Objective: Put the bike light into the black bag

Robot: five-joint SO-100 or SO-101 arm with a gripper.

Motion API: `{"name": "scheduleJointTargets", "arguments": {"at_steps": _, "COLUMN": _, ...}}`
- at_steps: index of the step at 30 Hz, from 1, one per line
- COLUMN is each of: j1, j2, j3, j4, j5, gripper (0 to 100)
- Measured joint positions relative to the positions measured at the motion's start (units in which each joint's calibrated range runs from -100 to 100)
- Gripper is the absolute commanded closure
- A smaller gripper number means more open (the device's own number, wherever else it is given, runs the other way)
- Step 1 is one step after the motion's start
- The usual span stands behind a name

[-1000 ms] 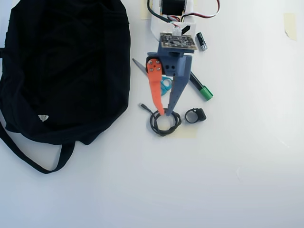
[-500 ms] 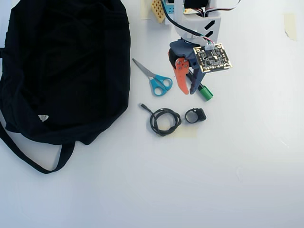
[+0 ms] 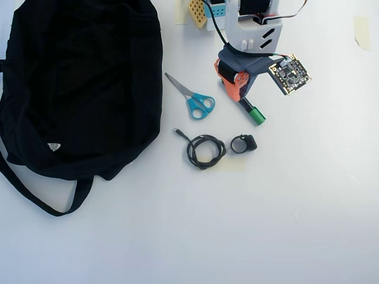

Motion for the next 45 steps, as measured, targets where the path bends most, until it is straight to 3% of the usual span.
{"name": "scheduleJointTargets", "arguments": {"at_steps": 16, "j1": -0.5, "j2": 7.2, "j3": -1.3, "j4": -2.5, "j5": 0.9, "gripper": 98}}
{"name": "scheduleJointTargets", "arguments": {"at_steps": 36, "j1": -3.5, "j2": 41.1, "j3": -34.6, "j4": -2.4, "j5": 0.8, "gripper": 98}}
{"name": "scheduleJointTargets", "arguments": {"at_steps": 45, "j1": -5.0, "j2": 45.1, "j3": -37.1, "j4": -2.3, "j5": 7.1, "gripper": 98}}
